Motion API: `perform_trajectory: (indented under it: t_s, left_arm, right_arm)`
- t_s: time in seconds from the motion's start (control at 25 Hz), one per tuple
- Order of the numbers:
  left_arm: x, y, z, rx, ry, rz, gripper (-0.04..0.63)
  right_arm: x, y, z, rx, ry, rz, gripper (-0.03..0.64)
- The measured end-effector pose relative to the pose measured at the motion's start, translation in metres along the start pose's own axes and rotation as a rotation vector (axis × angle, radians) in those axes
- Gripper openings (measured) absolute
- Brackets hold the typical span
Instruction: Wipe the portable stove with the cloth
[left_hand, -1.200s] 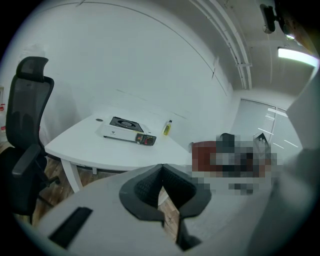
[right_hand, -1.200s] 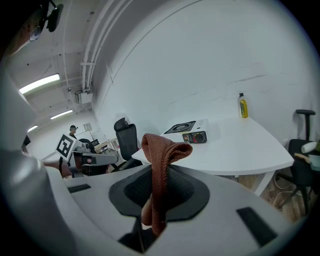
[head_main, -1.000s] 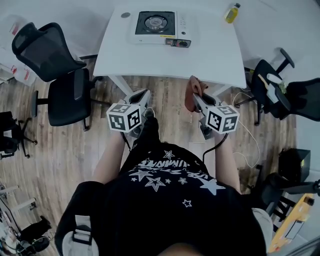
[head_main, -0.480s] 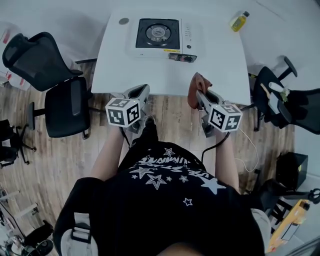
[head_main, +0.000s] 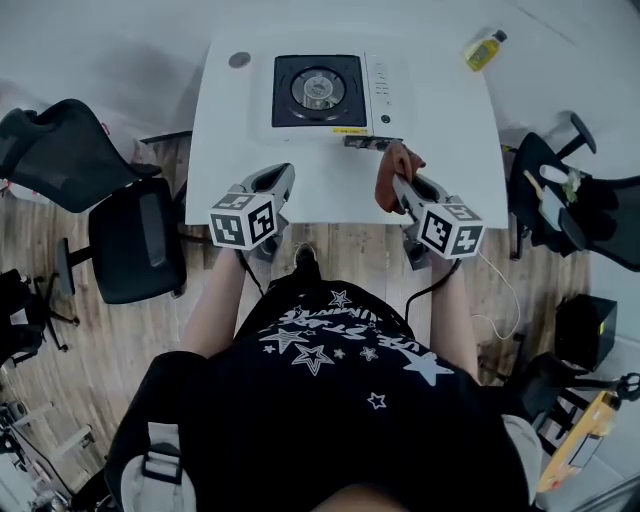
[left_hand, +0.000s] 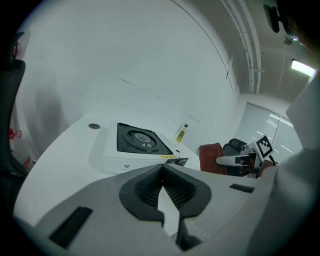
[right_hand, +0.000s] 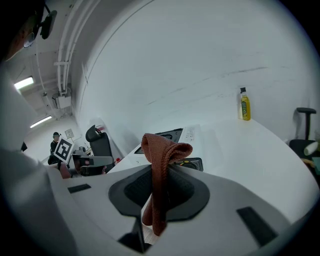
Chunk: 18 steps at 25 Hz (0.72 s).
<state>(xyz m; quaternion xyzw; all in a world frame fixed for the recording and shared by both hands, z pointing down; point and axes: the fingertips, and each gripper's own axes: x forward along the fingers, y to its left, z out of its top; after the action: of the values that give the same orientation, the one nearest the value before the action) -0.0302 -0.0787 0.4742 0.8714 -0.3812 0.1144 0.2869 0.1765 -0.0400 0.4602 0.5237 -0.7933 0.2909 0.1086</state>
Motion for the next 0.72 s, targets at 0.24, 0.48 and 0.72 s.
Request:
perform_trajectory:
  t_s: [0.24,0.48,0.72]
  left_arm:
    - [0.015,0.033,0.024,-0.013,-0.009,-0.011,0.008]
    - [0.025,0.064,0.040,-0.029,-0.017,-0.011,0.008]
    - [0.024,0.092,0.053,-0.025,-0.021,-0.008,0.008]
  right_arm:
    - [0.032,-0.003,0.027,0.004,-0.012,-0.020,0.061]
    - [0.067,0.004,0.045,-0.008,-0.008,-0.017,0.061]
    - [0.096,0.017,0.057,-0.005,0.000,-0.016,0.061]
